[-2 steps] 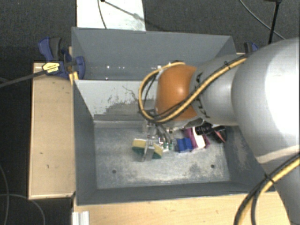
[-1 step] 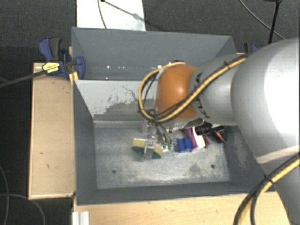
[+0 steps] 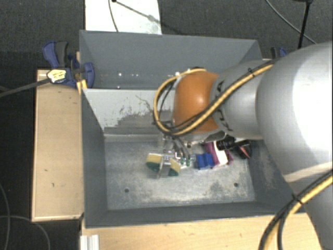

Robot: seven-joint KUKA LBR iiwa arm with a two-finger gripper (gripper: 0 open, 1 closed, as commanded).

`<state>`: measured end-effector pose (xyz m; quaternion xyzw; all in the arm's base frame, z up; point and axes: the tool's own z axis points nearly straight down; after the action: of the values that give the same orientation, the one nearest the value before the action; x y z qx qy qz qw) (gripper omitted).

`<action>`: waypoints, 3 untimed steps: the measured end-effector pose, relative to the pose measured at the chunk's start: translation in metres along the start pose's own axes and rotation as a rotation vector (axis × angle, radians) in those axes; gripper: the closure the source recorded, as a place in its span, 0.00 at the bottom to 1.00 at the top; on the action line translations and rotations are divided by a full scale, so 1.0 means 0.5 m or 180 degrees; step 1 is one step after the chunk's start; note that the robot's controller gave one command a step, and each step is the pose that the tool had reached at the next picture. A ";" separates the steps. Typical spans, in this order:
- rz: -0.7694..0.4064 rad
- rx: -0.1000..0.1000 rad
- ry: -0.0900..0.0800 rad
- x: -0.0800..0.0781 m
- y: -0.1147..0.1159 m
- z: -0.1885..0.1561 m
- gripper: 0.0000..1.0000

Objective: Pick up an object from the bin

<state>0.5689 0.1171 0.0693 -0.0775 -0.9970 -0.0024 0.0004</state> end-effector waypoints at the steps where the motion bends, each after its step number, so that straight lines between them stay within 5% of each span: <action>1: 0.0007 -0.0001 -0.0001 0.000 0.000 0.000 1.00; 3: 0.0015 0.0005 -0.0020 -0.004 0.002 -0.115 1.00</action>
Offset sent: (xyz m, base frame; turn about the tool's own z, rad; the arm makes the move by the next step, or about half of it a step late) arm 0.0000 0.0000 0.0000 0.0000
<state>0.5711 0.1175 0.1267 -0.0799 -0.9968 -0.0014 -0.0027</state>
